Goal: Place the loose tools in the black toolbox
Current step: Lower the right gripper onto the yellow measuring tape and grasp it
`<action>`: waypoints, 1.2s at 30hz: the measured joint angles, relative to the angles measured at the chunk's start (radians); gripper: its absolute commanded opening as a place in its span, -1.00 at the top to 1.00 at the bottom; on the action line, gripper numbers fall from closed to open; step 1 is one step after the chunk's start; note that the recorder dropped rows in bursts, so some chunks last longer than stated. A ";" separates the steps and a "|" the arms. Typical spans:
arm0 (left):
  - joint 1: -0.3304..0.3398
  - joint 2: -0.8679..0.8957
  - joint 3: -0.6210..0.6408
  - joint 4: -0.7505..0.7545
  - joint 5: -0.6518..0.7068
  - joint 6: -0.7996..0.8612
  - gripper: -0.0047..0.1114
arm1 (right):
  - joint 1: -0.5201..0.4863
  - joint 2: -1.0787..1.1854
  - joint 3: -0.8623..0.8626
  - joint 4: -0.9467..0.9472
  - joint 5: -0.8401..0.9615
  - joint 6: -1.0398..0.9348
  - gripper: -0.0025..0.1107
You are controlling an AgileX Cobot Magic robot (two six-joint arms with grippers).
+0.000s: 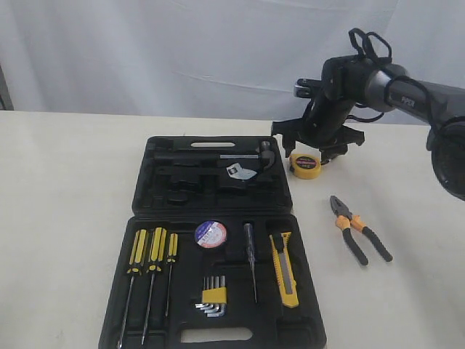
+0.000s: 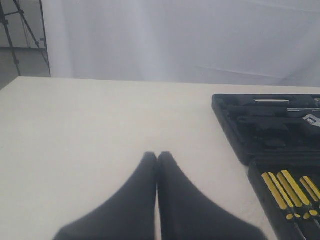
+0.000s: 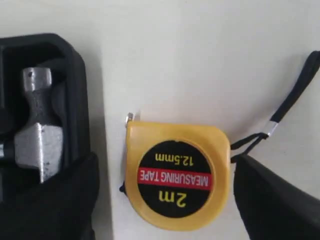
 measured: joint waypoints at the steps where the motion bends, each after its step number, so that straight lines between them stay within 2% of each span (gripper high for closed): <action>1: 0.000 0.000 0.000 0.000 0.000 0.000 0.92 | 0.000 0.000 0.000 0.000 -0.007 0.009 -0.29; 15: 0.000 0.000 0.000 0.000 0.000 0.000 0.92 | 0.000 0.054 0.000 -0.006 -0.029 0.032 -0.28; 17: 0.000 0.000 0.000 0.000 0.000 0.000 0.92 | 0.000 0.054 0.000 -0.008 -0.034 0.032 -0.15; 19: 0.000 0.000 0.000 0.000 0.000 0.000 0.92 | 0.000 0.054 0.000 -0.012 -0.037 0.032 0.07; 23: 0.000 0.000 0.000 0.000 0.000 0.000 0.92 | 0.000 0.054 0.000 -0.020 -0.034 0.036 0.63; 26: 0.000 0.000 0.000 0.000 0.000 0.000 0.92 | 0.000 0.054 -0.002 -0.022 -0.018 0.039 0.86; 36: 0.000 0.000 0.000 0.000 0.000 0.000 0.92 | 0.003 -0.042 -0.001 -0.019 0.153 0.032 0.87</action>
